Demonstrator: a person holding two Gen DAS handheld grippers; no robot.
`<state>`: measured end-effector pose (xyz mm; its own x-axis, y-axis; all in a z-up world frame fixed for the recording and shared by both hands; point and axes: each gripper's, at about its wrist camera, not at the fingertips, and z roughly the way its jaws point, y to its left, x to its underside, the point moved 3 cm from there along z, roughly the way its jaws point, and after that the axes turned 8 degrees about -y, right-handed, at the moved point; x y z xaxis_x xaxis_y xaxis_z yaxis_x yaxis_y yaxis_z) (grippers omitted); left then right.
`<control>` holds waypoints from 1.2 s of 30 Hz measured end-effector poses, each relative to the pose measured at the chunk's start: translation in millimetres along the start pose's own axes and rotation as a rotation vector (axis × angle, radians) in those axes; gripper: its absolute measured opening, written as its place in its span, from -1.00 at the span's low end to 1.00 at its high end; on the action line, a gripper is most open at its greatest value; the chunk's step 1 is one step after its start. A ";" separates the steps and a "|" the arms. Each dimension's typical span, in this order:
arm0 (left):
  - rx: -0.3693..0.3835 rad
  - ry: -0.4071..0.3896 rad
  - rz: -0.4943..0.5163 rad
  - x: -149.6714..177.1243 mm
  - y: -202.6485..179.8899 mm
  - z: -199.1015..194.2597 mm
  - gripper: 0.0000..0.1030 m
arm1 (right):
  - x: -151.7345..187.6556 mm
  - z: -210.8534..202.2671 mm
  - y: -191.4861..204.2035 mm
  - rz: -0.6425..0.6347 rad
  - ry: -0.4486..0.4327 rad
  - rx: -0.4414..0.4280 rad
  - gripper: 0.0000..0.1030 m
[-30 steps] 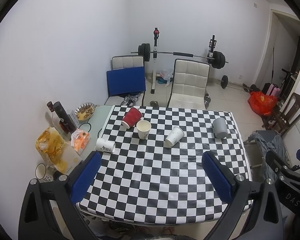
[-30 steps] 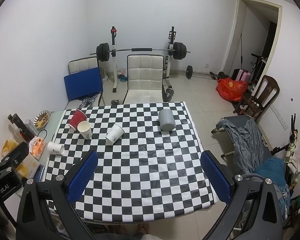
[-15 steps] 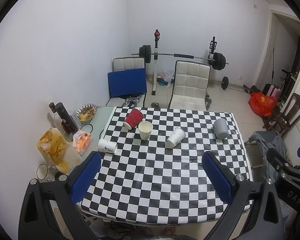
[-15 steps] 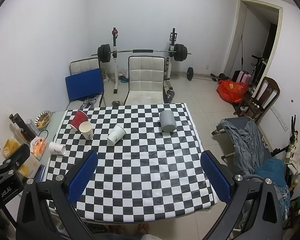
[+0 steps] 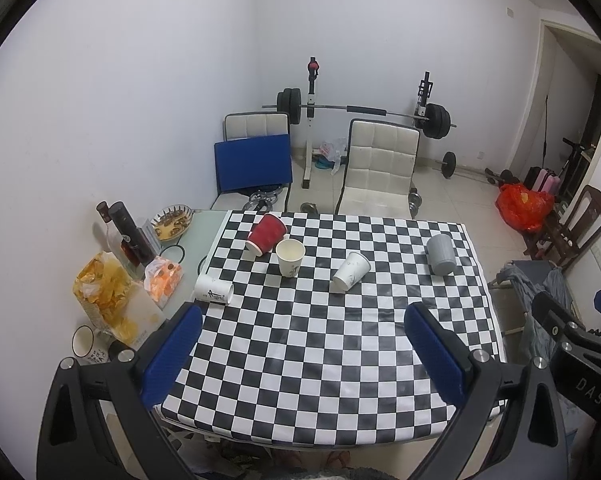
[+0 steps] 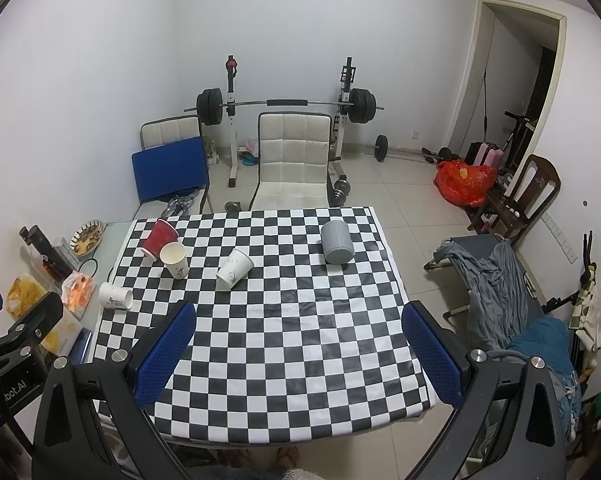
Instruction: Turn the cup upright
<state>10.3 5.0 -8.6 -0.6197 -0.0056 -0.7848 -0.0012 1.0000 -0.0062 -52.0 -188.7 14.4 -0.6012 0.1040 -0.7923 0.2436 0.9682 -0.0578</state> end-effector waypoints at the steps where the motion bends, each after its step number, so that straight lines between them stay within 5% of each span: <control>1: 0.002 0.001 -0.002 0.0 0.1 0.1 1.00 | 0.1 0.0 -0.1 0.002 0.000 -0.002 1.00; 28: -0.010 -0.006 -0.010 -0.6 4.1 2.1 1.00 | -1.8 -1.4 3.8 0.001 0.004 -0.014 1.00; 32: -0.062 -0.024 -0.026 6.6 5.5 13.2 1.00 | 1.2 17.1 2.4 0.016 0.017 -0.045 1.00; 36: -0.192 -0.041 -0.020 26.4 14.1 38.5 1.00 | 19.5 59.7 0.7 -0.003 0.081 -0.087 1.00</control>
<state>24.1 18.8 -53.3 -0.5854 -0.0214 -0.8105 -0.1651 0.9819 0.0933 -18.1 -199.6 -37.4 -0.6624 0.1155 -0.7402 0.1767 0.9843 -0.0045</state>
